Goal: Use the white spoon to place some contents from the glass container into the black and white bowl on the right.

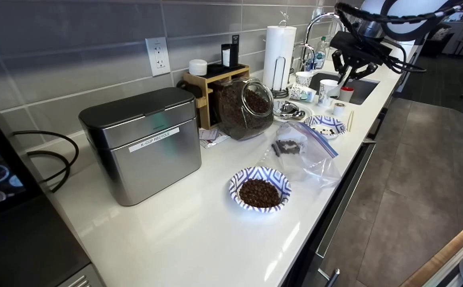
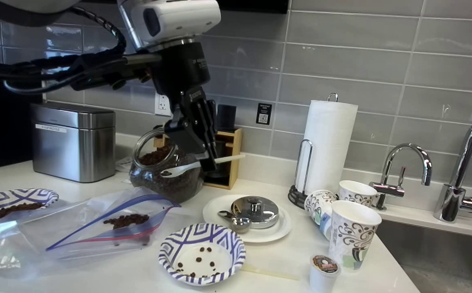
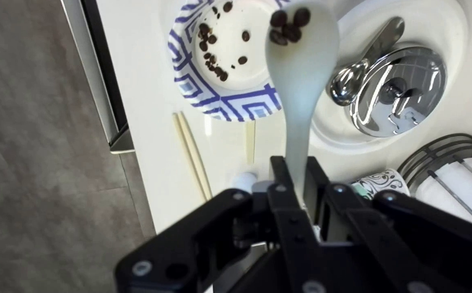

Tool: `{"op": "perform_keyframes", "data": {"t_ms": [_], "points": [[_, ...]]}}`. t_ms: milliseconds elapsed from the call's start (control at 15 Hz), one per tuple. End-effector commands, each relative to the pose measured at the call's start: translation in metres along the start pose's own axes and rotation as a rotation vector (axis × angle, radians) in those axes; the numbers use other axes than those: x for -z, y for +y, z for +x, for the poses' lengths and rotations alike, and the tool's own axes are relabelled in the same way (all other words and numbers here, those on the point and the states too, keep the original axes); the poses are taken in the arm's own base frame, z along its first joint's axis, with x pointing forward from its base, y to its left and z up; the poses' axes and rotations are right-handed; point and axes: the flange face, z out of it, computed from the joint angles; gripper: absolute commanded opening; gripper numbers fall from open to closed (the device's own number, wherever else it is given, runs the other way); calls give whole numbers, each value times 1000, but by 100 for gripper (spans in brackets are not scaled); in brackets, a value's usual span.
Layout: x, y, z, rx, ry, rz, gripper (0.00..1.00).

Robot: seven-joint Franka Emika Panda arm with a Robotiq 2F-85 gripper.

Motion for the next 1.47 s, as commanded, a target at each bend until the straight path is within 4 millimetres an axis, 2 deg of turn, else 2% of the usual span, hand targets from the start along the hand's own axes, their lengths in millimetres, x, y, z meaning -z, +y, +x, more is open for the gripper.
{"op": "perform_keyframes", "data": {"t_ms": [0,333,667,1400], "points": [[0,20,3,41,66,-8,3],[0,24,7,41,164,-16,3],[8,13,-7,52,311,40,3],[3,7,-34,83,537,112,3]]}}
